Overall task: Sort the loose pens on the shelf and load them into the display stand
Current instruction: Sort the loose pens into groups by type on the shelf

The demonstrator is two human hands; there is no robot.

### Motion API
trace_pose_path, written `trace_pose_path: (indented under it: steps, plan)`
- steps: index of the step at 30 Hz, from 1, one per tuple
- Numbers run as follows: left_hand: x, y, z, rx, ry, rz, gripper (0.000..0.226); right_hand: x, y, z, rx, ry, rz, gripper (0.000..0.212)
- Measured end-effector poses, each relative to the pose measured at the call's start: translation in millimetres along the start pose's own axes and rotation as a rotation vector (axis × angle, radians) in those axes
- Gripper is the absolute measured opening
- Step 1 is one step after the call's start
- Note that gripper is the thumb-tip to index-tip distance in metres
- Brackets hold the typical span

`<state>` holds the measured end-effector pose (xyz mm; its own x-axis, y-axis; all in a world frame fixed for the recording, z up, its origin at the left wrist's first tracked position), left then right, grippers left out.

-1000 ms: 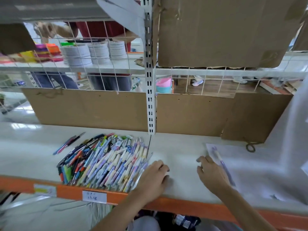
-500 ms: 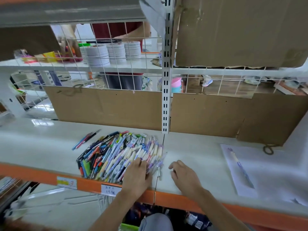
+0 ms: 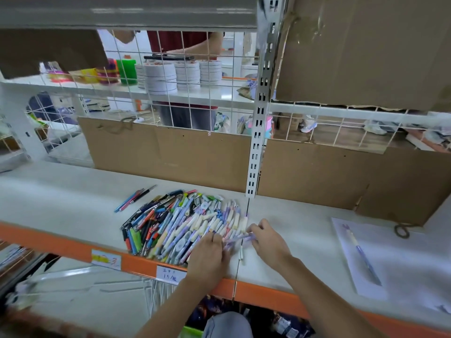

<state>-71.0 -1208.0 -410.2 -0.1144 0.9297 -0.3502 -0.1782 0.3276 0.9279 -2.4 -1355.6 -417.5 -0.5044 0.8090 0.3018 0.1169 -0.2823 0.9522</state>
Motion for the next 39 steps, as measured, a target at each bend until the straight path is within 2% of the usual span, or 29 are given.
trace_pose_path:
  steps: [11,16,18,20,22,25,31,35,39]
  plan:
    - [22.2,10.5,-4.9,-0.055,0.161,-0.141,0.009,3.8,-3.1,-0.2,0.008,0.043,0.091,0.018]
    - [13.9,7.9,-7.6,-0.126,0.085,-0.072,0.014,0.0,7.8,6.6,-0.081,-0.04,0.181,0.008]
    - [9.6,2.9,-7.7,-0.138,0.069,-0.025,0.02,-4.6,13.2,17.5,-0.131,-0.079,0.199,0.013]
    - [9.2,-4.0,-8.8,-0.178,0.067,-0.016,0.017,-6.6,16.1,30.6,-0.139,-0.102,0.208,0.022]
    - [7.7,-6.3,-10.4,-0.219,0.055,-0.047,0.013,-6.4,14.6,44.2,-0.11,-0.098,0.213,0.028]
    - [4.2,-0.1,-10.6,-0.26,0.025,-0.05,0.028,-4.8,8.4,57.2,-0.027,-0.099,0.204,0.027]
    - [9.1,-7.0,-6.6,-0.197,0.045,-0.044,0.027,-8.0,6.2,58.3,0.013,-0.081,0.187,0.02]
    - [14.7,-13.8,-4.4,-0.179,0.114,-0.06,0.016,-16.8,18.4,48.8,-0.073,-0.157,0.226,0.02]
    - [12.4,-7.4,-2.3,-0.162,0.113,-0.138,0.018,-13.5,16.9,41.7,0.027,-0.138,0.331,0.024]
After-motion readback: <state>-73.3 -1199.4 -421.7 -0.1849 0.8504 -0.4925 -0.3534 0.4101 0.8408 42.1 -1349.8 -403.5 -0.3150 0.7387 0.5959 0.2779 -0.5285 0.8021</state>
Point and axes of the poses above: each hand's wrist, its own z-axis towards the middle knuckle, its own y-axis out of the back of the hand, x = y × z, the point moved 4 cm from there along z, towards the middle knuckle, and after that the axes turned 9 degrees about y, right-handed, at the moved point
